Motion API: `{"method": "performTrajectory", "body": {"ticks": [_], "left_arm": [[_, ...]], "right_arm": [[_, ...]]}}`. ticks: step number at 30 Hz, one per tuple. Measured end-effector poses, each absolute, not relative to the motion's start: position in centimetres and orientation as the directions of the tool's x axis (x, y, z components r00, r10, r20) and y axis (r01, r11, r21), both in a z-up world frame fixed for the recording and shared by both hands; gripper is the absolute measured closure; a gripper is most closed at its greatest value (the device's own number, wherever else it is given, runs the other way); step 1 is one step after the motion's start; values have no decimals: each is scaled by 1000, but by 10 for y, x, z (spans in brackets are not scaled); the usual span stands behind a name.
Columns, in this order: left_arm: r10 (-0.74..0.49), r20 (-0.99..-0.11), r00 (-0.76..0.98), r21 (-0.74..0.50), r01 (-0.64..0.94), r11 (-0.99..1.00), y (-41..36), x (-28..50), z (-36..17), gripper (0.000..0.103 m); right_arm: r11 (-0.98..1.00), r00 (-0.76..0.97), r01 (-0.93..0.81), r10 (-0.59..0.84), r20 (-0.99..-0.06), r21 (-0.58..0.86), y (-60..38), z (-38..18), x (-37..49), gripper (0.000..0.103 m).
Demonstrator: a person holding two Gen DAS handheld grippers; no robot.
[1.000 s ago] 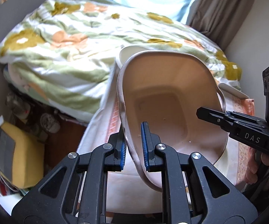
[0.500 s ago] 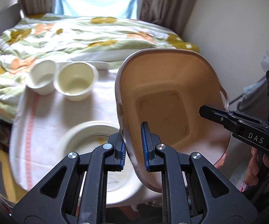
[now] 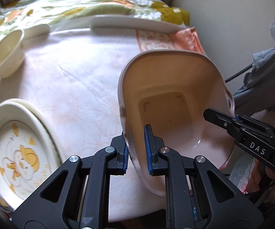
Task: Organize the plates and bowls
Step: 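Lift the pink basin and lower it onto the orange runner, then open both grippers to release the pink basin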
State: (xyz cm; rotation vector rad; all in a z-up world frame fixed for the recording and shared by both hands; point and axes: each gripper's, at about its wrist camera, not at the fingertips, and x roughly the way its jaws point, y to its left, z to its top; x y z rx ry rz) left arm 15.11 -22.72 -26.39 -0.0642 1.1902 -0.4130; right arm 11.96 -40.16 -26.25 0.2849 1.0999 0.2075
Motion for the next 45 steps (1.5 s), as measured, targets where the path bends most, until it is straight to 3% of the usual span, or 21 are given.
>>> {"method": "performTrajectory", "body": {"ticks": [19,20,22,23,24,26,28,30,33,40,45], "left_arm": [[-272,-918,288,-192,277,941,-251,164,-288,87],[-270,-919,287,-191,277,942,-251,165,-288,83],[-255,-922,293,-174,276,945,-254,169,-288,64],[-247,-921,302,-163,275,947,-256,171,-287,43],[-244,-917,316,-158,274,949,-255,171,-285,29],[-245,-908,339,-156,270,950,-255,172,-280,21],[-246,-906,344,-157,268,951,-254,173,-276,20],[-239,-905,351,-150,261,954,-252,174,-272,19],[-238,-897,373,-147,257,955,-248,173,-261,19],[-232,-855,464,-157,195,968,-221,153,-197,18],[-189,-795,577,-132,140,981,-179,134,-137,4]], "right_arm": [[942,399,-70,329,-856,329,-424,-294,116,91],[941,395,-78,332,-856,329,-424,-294,117,91],[938,391,-100,344,-854,332,-424,-294,116,90],[938,395,-110,345,-852,329,-424,-293,116,89],[938,397,-119,345,-851,325,-423,-293,115,83],[940,404,-130,341,-849,315,-422,-293,114,63],[937,418,-139,348,-839,319,-423,-291,112,24],[936,435,-150,351,-829,318,-424,-288,109,9],[937,465,-171,349,-813,305,-424,-280,102,3],[923,554,-252,384,-739,291,-414,-229,82,2],[889,584,-373,448,-677,267,-391,-167,84,2]]}}
